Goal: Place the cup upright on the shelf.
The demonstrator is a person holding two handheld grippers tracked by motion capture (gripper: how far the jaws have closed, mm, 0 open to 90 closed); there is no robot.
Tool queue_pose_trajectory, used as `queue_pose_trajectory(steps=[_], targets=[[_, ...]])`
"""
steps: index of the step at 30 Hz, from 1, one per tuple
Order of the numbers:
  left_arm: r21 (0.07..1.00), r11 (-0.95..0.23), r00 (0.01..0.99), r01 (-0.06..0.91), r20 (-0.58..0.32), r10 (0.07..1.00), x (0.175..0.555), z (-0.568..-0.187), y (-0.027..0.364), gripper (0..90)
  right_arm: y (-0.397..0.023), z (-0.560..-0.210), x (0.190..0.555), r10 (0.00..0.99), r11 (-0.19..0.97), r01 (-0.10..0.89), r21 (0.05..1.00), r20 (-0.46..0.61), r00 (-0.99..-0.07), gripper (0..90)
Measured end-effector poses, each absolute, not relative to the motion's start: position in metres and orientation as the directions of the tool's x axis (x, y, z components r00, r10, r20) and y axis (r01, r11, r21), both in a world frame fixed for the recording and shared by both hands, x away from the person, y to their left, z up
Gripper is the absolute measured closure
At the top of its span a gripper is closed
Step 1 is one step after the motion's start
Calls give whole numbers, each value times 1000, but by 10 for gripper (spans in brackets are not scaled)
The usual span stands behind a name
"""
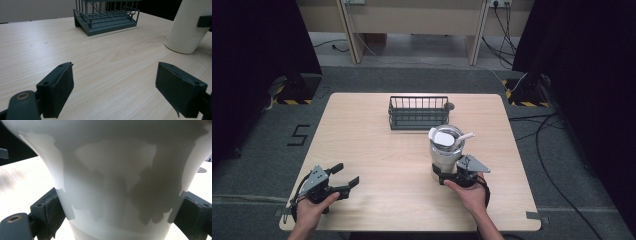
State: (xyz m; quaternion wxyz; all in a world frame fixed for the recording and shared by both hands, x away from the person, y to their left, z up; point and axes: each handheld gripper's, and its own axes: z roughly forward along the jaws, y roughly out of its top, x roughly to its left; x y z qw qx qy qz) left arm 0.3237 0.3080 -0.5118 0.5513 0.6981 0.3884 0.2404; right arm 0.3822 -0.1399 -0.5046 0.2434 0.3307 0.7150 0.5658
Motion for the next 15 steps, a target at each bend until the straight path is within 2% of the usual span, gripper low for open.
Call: queue_pose_trajectory(steps=[15], targets=[[957, -87, 582, 278, -95, 808, 324, -512, 308, 144, -140, -502, 384, 747, 120, 226, 967, 62, -661, 107]])
